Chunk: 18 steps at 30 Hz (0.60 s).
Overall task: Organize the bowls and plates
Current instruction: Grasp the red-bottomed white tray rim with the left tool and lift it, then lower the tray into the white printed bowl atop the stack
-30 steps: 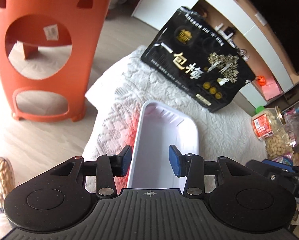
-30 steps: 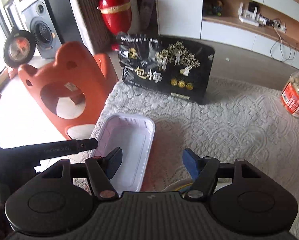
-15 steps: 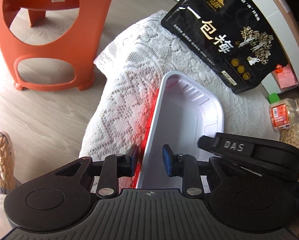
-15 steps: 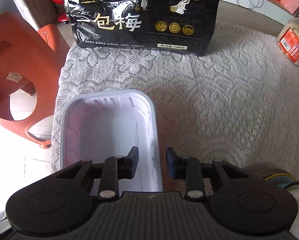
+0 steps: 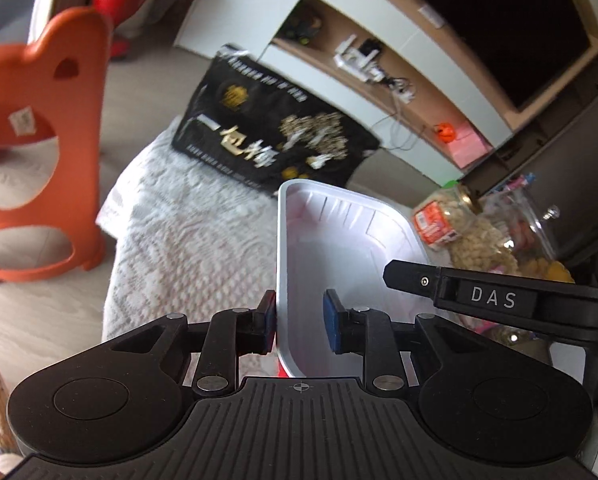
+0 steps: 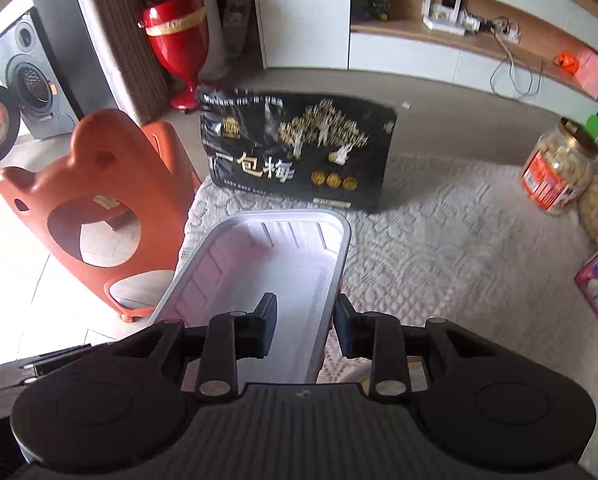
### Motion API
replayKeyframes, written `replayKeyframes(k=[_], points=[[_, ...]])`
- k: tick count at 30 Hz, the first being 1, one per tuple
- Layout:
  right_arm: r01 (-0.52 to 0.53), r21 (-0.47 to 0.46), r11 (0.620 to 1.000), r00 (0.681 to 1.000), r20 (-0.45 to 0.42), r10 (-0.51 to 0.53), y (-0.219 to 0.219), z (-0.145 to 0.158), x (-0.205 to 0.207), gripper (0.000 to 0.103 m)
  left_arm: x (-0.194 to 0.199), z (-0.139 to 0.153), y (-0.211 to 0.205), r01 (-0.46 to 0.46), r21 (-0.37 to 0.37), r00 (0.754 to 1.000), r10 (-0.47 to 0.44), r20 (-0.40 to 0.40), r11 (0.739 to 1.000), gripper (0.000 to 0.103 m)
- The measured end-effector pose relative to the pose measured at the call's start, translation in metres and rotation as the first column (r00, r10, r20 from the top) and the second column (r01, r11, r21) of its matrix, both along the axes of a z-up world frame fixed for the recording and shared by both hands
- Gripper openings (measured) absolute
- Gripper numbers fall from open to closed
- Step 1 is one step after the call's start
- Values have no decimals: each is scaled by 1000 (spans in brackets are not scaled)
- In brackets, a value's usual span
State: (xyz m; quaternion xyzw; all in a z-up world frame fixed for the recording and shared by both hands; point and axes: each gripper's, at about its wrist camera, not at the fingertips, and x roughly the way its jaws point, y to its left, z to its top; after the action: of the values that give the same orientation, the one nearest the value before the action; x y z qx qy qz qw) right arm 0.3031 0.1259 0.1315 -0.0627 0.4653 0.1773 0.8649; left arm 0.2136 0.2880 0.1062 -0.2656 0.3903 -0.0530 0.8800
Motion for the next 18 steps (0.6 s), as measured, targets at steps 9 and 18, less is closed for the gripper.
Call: replayKeyframes(k=[9,18], points=[[37,-57,998,999,9,-37,-91,7,-31,36,10,-20,-63,164,-30,982,-166,-87,986,24],[235,82,968,962,-163,-220,-133,-19,-17,39,3,-23,-63,137,24,991,-137,-9,990,23]])
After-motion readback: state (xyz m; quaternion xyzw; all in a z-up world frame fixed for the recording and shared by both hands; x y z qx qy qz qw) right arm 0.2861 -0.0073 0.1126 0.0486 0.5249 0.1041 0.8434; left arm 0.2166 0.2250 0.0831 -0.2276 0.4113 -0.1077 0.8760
